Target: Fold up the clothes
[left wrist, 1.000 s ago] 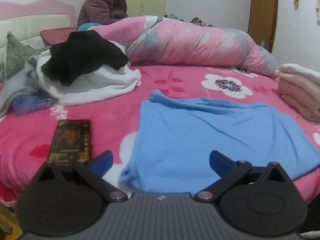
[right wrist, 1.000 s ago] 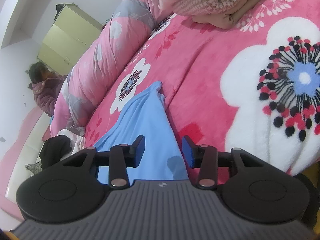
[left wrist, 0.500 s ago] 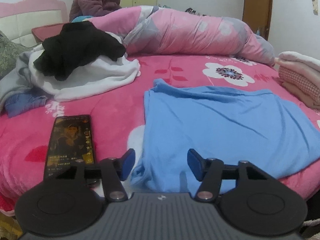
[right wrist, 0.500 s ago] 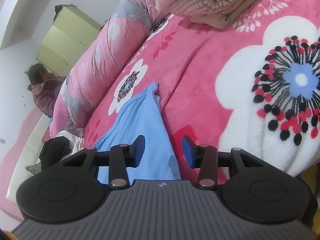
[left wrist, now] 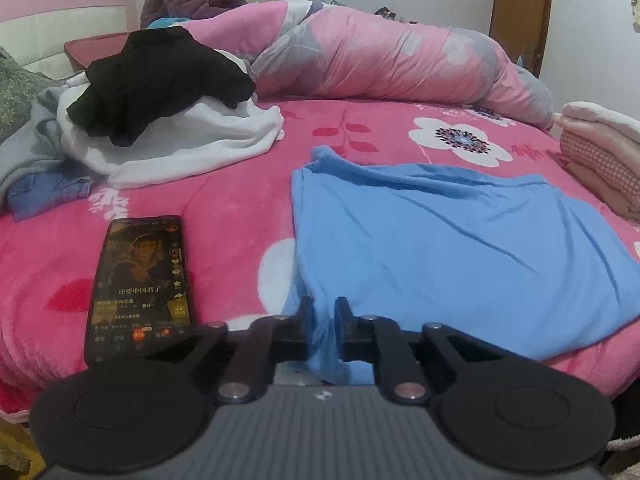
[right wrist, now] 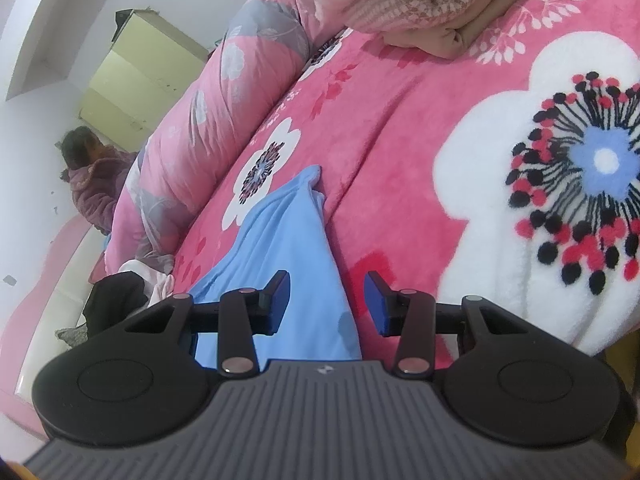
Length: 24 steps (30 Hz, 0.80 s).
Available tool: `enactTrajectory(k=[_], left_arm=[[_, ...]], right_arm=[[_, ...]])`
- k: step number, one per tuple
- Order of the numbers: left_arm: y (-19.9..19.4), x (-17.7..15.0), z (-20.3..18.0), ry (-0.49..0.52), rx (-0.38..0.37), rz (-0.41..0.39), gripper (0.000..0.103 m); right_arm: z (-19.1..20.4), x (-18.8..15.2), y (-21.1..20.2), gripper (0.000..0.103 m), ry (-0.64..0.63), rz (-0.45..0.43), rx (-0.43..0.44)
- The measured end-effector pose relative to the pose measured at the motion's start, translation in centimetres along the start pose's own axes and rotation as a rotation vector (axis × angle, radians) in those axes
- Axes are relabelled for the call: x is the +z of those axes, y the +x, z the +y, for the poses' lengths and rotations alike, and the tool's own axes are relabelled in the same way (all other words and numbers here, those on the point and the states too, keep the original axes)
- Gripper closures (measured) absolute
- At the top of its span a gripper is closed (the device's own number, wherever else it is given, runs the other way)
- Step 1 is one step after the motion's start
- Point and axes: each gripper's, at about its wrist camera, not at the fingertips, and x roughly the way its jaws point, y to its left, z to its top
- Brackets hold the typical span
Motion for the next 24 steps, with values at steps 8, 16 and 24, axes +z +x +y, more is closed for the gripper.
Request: enactTrajectory(k=[8, 16, 24], left_arm=[[0.4, 0.1, 0.5, -0.018, -0.041, -0.003, 0.097], [1.0, 0.1, 0.4, -0.040, -0.044, 0.000, 0.098], [1.4, 0.1, 0.2, -0.048, 0.001, 0.022, 0.098]], right_arm=[[-0.3, 0.1, -1.8, 0.063, -0.030, -0.027, -0.006], [-0.9, 0.9, -0.6, 0.063, -0.037, 0.091, 0.087], [-0.8, 1.6, 4.0, 0.066, -0.080, 0.221, 0.096]])
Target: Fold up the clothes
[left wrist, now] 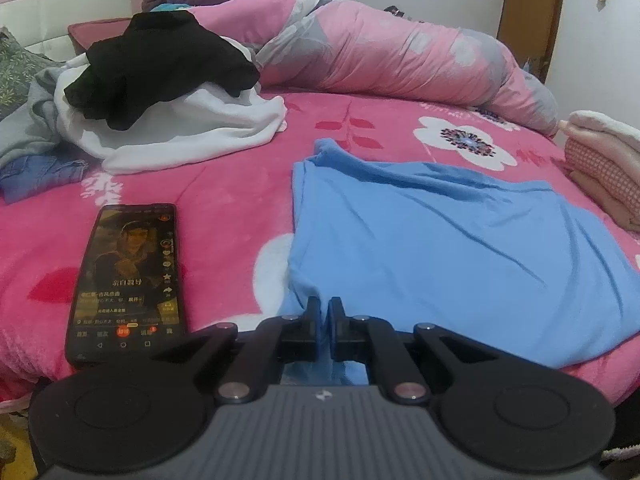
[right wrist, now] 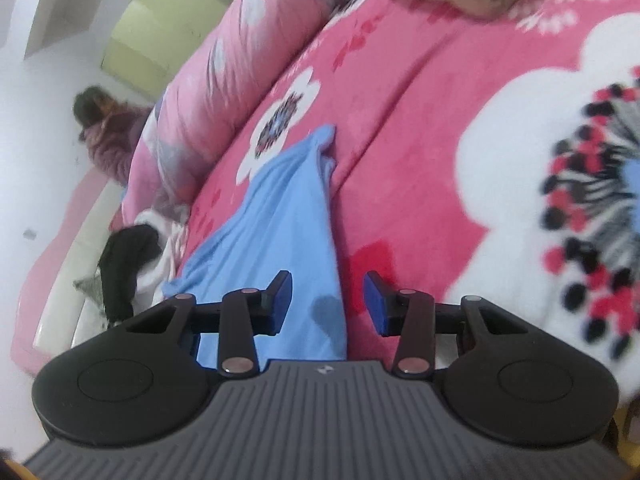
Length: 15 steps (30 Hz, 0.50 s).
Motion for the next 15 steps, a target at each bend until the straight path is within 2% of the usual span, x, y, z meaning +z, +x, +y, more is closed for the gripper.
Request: enactTrajectory(k=[1, 3, 5, 7, 10, 13, 15], left_arm=[[0.1, 0.0, 0.0, -0.001, 0.006, 0.003, 0.098], [0.4, 0.1, -0.1, -0.007, 0.018, 0.011, 0.098], [0.6, 0.1, -0.3, -0.013, 0.028, 0.020, 0.098], [0.7, 0.2, -0.5, -0.013, 0.039, 0.026, 0.098], [0.9, 0.3, -0.9, -0.007, 0.056, 0.032, 0.098], [1.1, 0.4, -1.2, 0.002, 0.064, 0.029, 0.098], [1.2, 0.4, -1.3, -0.001, 0.065, 0.024, 0.098]], right_arm=[[0.5, -0.2, 0.2, 0.067, -0.041, 0.010, 0.002], [1.6, -0.7, 0.4, 0.085, -0.138, 0.009, 0.000], [2.7, -1.4, 0.0, 0.089, -0.236, -0.023, -0.011], [4.2, -2.2, -0.5, 0.091, -0.375, -0.067, -0.050], [5.7, -3.8, -1.2, 0.091, -0.548, -0.115, -0.057], [5.6, -4.4, -1.7, 0.091, -0.615, -0.133, -0.023], [4.9, -4.0, -1.6, 0.091, -0.608, -0.120, 0.002]])
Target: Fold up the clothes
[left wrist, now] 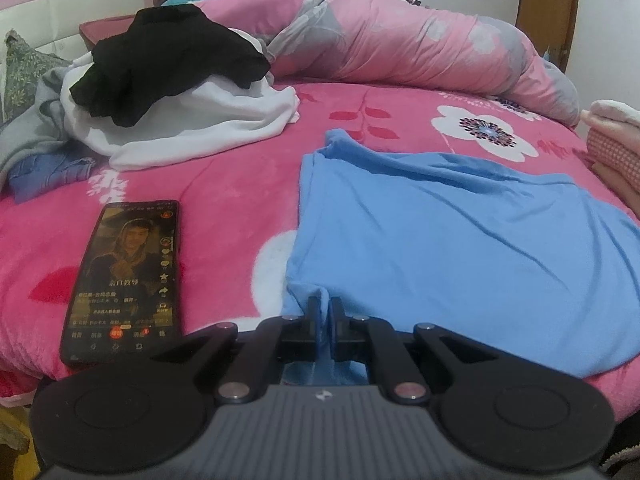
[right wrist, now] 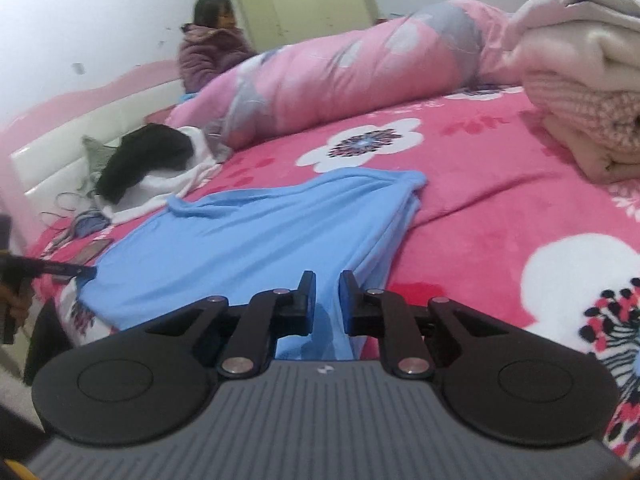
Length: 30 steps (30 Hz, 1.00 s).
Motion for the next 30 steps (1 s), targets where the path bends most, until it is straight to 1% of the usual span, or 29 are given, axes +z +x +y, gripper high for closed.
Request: enactTrajectory(k=[2, 5, 8, 10, 11, 12, 14, 17, 22, 25, 27, 30], left_arm=[[0.1, -0.1, 0.1, -0.019, -0.002, -0.005, 0.098], [0.1, -0.1, 0.3, -0.044, -0.013, -0.014, 0.099], [0.0, -0.1, 0.6, -0.058, -0.028, -0.024, 0.099], [-0.2, -0.1, 0.8, -0.075, -0.045, -0.034, 0.099], [-0.4, -0.1, 1.0, -0.086, -0.055, -0.040, 0.099], [-0.7, 0.0, 1.2, -0.096, -0.066, -0.048, 0.100], [-1.4, 0.1, 1.7, -0.115, -0.091, -0.068, 0.100], [-2.3, 0.1, 2.9, -0.169, -0.138, -0.078, 0.100], [-3.1, -0.3, 4.8, -0.241, -0.215, -0.085, 0.100], [-3.1, -0.6, 5.3, -0.242, -0.256, -0.085, 0.100], [-2.7, -0.7, 5.4, -0.244, -0.296, -0.066, 0.100], [-2.5, -0.9, 5.2, -0.219, -0.331, -0.054, 0.097]], right_arm=[[-0.9, -0.1, 0.3, 0.089, 0.024, 0.028, 0.006], [-1.6, -0.2, 0.8, 0.089, 0.052, 0.059, -0.006], [-1.9, -0.5, 1.0, 0.089, 0.065, 0.060, 0.015], [-2.1, -0.5, 0.9, 0.093, 0.096, 0.053, 0.045], [-2.3, -0.4, 0.7, 0.102, 0.114, 0.043, 0.056], [-2.4, -0.3, 0.5, 0.102, 0.132, 0.031, 0.066], [-2.7, -0.2, -0.8, 0.102, 0.178, -0.022, 0.093], [-3.3, -0.1, -2.8, 0.102, 0.240, -0.085, 0.126], [-3.6, -0.9, -3.8, 0.102, 0.320, -0.092, 0.121], [-3.6, -1.2, -4.0, 0.102, 0.347, -0.093, 0.116], [-3.6, -1.4, -3.9, 0.102, 0.361, -0.088, 0.113], [-3.8, -1.7, -3.5, 0.101, 0.379, -0.069, 0.104]])
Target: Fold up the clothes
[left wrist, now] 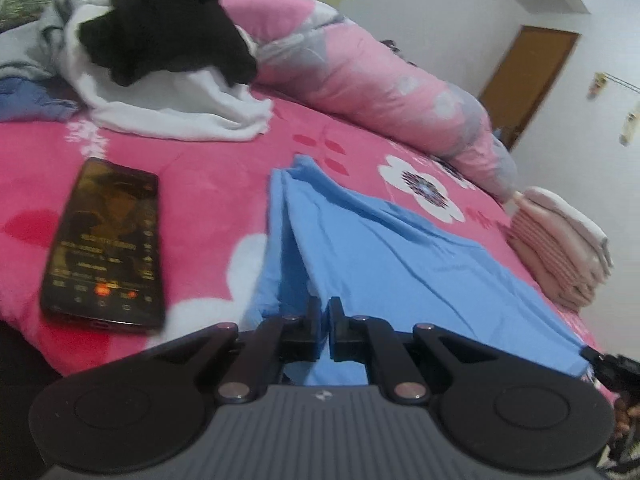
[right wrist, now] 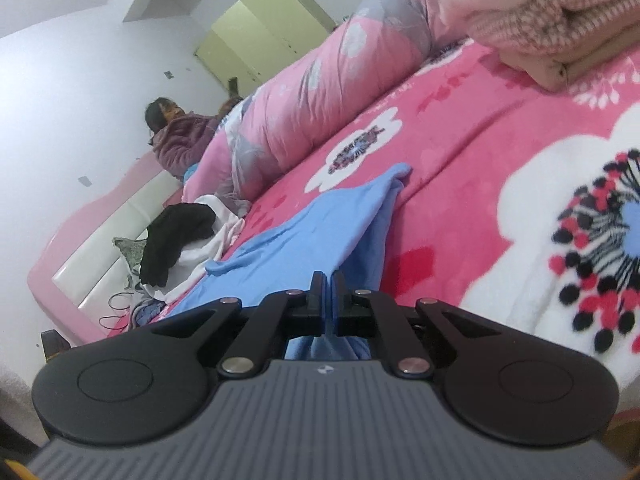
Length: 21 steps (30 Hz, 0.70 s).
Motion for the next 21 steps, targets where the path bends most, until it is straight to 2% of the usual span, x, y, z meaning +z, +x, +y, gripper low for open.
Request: enactTrajectory(k=[4, 7, 13, 17, 18, 19, 21], left_arm=[[0.1, -0.5, -0.4, 0.059, -0.004, 0.011, 0.077], [0.3, -0.6, -0.7, 0.101, -0.009, 0.013, 0.072], [1.0, -0.1, -0.6, 0.151, -0.012, 0.016, 0.071], [1.6, 0.2, -0.2, 0.148, -0.025, 0.025, 0.077], [1.7, 0.3, 0.0, 0.144, -0.029, 0.029, 0.082], [1.9, 0.4, 0.1, 0.138, -0.033, 0.032, 0.094], [2.0, 0.5, 0.2, 0.123, -0.039, 0.034, 0.099]], right_arm=[[-0.5, 0.0, 0.1, 0.099, 0.024, 0.011, -0.013], [-0.7, 0.0, 0.1, 0.098, 0.036, 0.016, -0.016], [-0.6, 0.1, 0.5, 0.098, 0.051, 0.037, -0.017], [-0.6, 0.0, 1.1, 0.097, 0.059, 0.056, -0.022], [-0.6, 0.0, 1.3, 0.097, 0.061, 0.062, -0.024], [-0.6, -0.1, 1.5, 0.097, 0.061, 0.068, -0.027], [-0.5, -0.1, 1.9, 0.097, 0.059, 0.081, -0.033]])
